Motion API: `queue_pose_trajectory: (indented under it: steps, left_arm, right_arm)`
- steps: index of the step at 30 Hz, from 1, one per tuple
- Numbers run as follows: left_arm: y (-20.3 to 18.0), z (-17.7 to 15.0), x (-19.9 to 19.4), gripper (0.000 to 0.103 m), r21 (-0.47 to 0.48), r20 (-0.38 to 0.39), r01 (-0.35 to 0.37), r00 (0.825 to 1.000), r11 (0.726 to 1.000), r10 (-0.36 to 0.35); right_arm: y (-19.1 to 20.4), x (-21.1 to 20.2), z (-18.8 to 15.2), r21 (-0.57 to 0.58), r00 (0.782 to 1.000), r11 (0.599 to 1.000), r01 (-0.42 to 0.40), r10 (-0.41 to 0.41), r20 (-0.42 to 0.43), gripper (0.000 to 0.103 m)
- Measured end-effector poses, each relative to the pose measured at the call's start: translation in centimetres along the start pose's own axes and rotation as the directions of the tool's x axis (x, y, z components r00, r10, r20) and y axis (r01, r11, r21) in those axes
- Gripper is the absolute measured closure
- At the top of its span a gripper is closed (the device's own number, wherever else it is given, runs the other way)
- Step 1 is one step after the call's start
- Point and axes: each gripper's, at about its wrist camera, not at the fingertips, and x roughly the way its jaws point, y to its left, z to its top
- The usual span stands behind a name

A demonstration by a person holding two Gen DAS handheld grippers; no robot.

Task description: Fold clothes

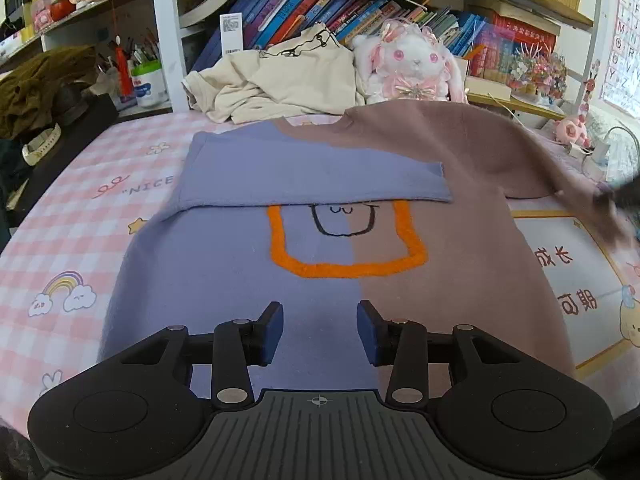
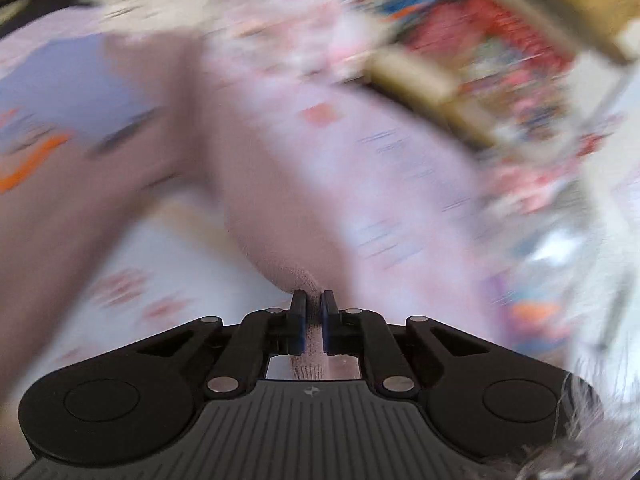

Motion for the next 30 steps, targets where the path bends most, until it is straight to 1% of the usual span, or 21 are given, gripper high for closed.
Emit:
queue_pose_trajectory:
  steps: [1,2,5,6,7,9,11,12,15,17,19,21,23,24,25,28,29,30]
  left_arm:
    - [-0.3,0.1,0.0,0.055,0.002,-0.002,-0.004,1.0,1.0,0.004]
    - [-0.6,0.2,0.0,0.053,0.008,-0.003,-0.007,1.0,1.0,0.007]
    - [-1.6,0.7,0.0,0.051,0.063,0.003,-0.023,1.0,0.998,0.023]
    - [-2.0,1.0,0.1,0.046,0.083,0.007,-0.027,1.0,0.996,0.027]
    - [-2.3,1.3,0.4,0.041,0.099,0.009,-0.025,1.0,0.995,0.024]
    - [-3.1,1.9,0.8,0.034,0.131,0.012,-0.019,1.0,0.991,0.018]
    - [-3.7,2.6,1.4,0.033,0.161,0.013,-0.01,1.0,0.987,0.008]
    - [-4.0,3.0,1.8,0.033,0.173,0.012,0.002,1.0,0.985,-0.004]
    - [-5.0,4.1,3.2,0.033,0.219,0.017,0.024,0.999,0.975,-0.028]
    - [-5.8,5.0,4.2,0.033,0.258,0.031,0.029,0.999,0.966,-0.039]
    - [-7.0,6.0,5.3,0.034,0.3,0.063,0.027,0.997,0.954,-0.048]
    - [-8.4,7.0,6.7,0.035,0.335,0.079,0.02,0.996,0.942,-0.049]
    - [-10.0,7.8,8.2,0.045,0.372,0.087,0.012,0.995,0.928,-0.048]
    - [-10.9,7.9,9.0,0.052,0.4,0.087,0.008,0.995,0.916,-0.047]
    - [-11.7,7.9,9.7,0.055,0.43,0.086,0.003,0.995,0.903,-0.045]
    - [-13.5,7.5,11.4,0.059,0.523,0.079,-0.016,0.996,0.852,-0.03]
    - [-13.8,7.2,11.7,0.062,0.542,0.079,-0.02,0.997,0.84,-0.027]
    - [-14.1,7.0,12.1,0.067,0.561,0.079,-0.024,0.997,0.828,-0.025]
  right_arm:
    - [-0.8,0.6,0.5,0.007,0.999,0.999,0.04,-0.04,0.004,0.093]
    - [-1.6,1.2,1.1,0.014,0.997,0.997,0.08,-0.08,0.008,0.085]
    - [-4.0,2.9,2.7,0.037,0.98,0.98,0.198,-0.198,0.019,0.076]
    - [-4.1,2.6,2.8,0.053,0.981,0.98,0.192,-0.194,0.031,0.074]
    - [-3.8,1.9,2.6,0.07,0.987,0.986,0.151,-0.154,0.048,0.071]
    - [-2.4,0.7,1.9,0.083,0.996,0.995,0.055,-0.061,0.071,0.069]
    - [-0.4,-0.3,1.0,0.089,0.997,0.995,-0.044,0.038,0.073,0.069]
    - [0.6,-0.8,0.5,0.092,0.993,0.991,-0.094,0.087,0.073,0.069]
    - [4.0,-2.0,-0.6,0.122,0.97,0.963,-0.239,0.233,0.062,0.067]
    - [6.0,-2.5,-1.3,0.15,0.95,0.938,-0.311,0.307,0.052,0.067]
    - [7.7,-3.1,-2.1,0.169,0.928,0.913,-0.372,0.37,0.042,0.067]
    - [8.6,-3.6,-2.5,0.136,0.925,0.916,-0.378,0.377,0.033,0.069]
    - [9.5,-4.0,-2.8,0.099,0.926,0.921,-0.377,0.377,0.026,0.069]
    - [9.9,-4.2,-2.9,0.08,0.926,0.923,-0.377,0.376,0.022,0.069]
    - [10.3,-4.5,-3.1,0.061,0.927,0.925,-0.376,0.376,0.018,0.069]
    - [11.1,-5.3,-3.5,0.021,0.93,0.93,-0.367,0.366,0.017,0.069]
    - [11.1,-5.5,-3.6,0.022,0.932,0.932,-0.362,0.362,0.018,0.069]
    - [11.2,-5.7,-3.7,0.024,0.933,0.933,-0.359,0.359,0.018,0.069]
